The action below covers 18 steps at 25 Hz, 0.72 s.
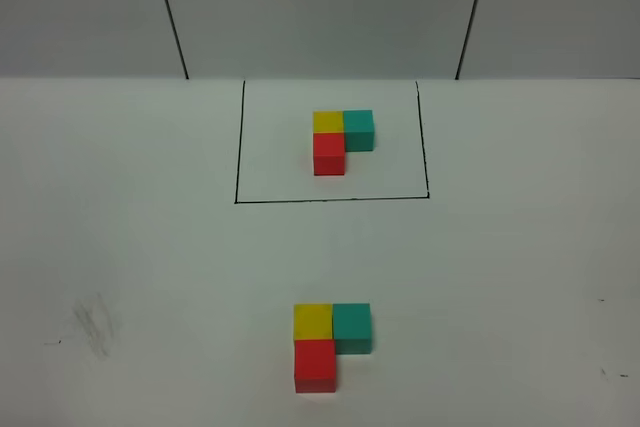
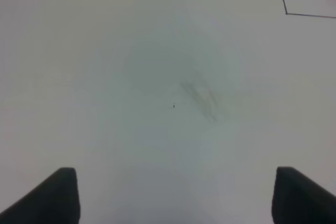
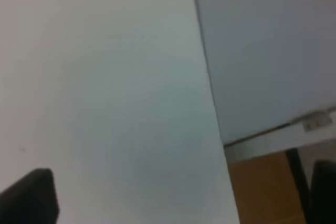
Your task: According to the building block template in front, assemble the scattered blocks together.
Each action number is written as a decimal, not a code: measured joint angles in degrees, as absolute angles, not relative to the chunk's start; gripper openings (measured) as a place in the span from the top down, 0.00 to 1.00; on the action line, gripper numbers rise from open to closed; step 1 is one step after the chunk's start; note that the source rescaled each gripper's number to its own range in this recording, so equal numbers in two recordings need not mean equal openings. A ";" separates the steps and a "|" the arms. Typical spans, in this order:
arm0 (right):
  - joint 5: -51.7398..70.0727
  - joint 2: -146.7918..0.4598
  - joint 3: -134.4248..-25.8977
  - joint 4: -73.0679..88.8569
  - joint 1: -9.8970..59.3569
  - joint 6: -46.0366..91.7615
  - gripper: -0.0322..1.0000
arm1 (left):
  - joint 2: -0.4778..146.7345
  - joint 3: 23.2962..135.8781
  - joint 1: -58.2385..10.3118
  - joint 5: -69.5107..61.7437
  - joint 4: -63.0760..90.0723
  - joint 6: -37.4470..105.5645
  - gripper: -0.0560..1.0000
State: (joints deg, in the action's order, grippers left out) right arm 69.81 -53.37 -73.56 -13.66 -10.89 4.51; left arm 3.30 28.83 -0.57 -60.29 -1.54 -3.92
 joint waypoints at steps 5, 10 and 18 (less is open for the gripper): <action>69.88 -39.42 -64.40 -18.52 -10.89 -3.08 0.04 | 3.30 28.83 -0.57 -60.29 -1.54 -3.87 0.23; 70.00 -25.61 -54.84 -19.78 -10.89 -6.73 0.04 | 3.30 28.83 -0.57 -60.29 -1.54 -3.87 0.23; 67.72 -6.88 -38.36 -18.11 -10.89 -14.09 0.04 | 3.30 28.83 -0.57 -60.23 -1.54 -3.87 0.23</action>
State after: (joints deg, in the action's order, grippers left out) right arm 67.72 -6.88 -38.36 -18.11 -10.89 -14.09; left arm 3.30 28.83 -0.57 -60.23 -1.54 -3.87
